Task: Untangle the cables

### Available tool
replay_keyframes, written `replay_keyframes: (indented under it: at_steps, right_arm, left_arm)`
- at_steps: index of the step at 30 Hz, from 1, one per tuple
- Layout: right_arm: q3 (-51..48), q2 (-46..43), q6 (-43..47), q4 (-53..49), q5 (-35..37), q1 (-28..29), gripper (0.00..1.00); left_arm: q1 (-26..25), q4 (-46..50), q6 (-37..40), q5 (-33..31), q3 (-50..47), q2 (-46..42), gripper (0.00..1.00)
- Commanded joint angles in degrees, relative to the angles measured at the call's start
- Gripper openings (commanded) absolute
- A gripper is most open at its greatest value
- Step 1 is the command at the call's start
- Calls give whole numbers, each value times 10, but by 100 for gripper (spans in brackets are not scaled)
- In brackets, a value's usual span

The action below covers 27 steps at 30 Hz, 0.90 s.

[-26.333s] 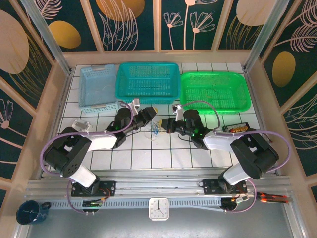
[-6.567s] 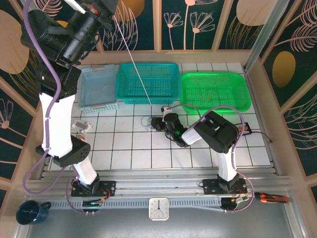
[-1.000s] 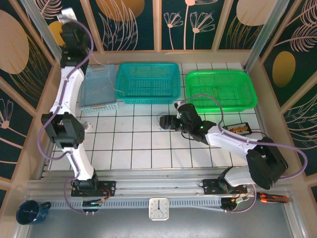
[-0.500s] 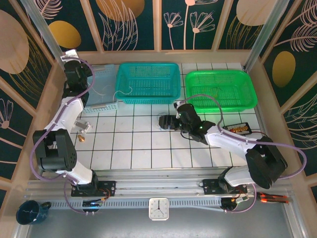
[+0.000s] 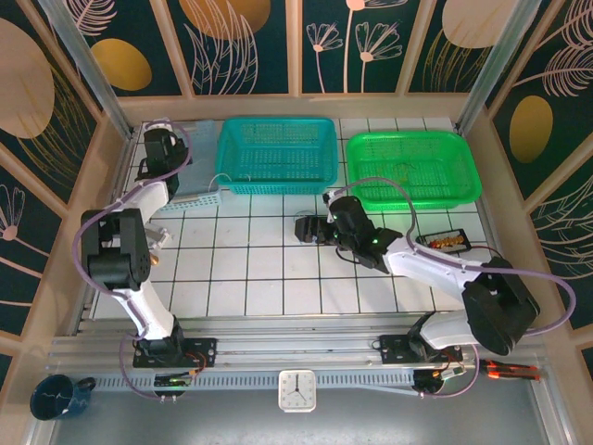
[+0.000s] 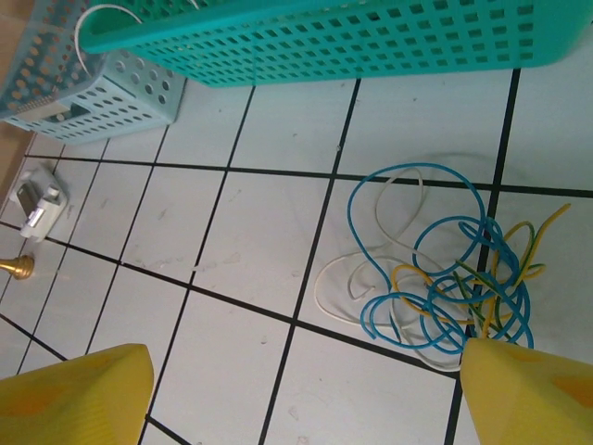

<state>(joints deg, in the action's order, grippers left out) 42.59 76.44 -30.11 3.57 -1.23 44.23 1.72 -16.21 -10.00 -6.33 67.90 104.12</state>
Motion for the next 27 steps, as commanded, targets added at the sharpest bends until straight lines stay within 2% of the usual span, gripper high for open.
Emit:
replay_keyframes:
  at_steps: [1, 3, 6, 10, 15, 20, 24, 27]
  right_arm:
    - [-6, -27, -1, -14, 30, 5, 86]
    - [-6, -33, -2, -18, 34, 8, 86]
    - [-7, -37, -3, -19, 37, 9, 86]
    - [-1, -32, -3, -20, 37, 11, 86]
    - [12, -20, 7, -16, 32, 12, 86]
    - [22, -11, 18, -1, 25, 11, 86]
    - [33, 5, 25, 18, 25, 7, 86]
    - [39, 18, 28, 34, -5, 2, 86]
  left_arm:
    - [-1, 19, 5, 23, 31, 19, 38]
    - [-1, 33, 10, 28, 41, 19, 55]
    - [-1, 53, 14, 38, 55, 5, 74]
    - [-1, 86, 13, 78, 80, -18, 88]
    - [-2, 123, 1, 143, 86, -55, 91]
    - [-1, 156, -26, 176, 61, -108, 90]
    - [-1, 127, -71, 197, -32, -169, 86]
    - [-2, 92, -116, 223, -109, -203, 79]
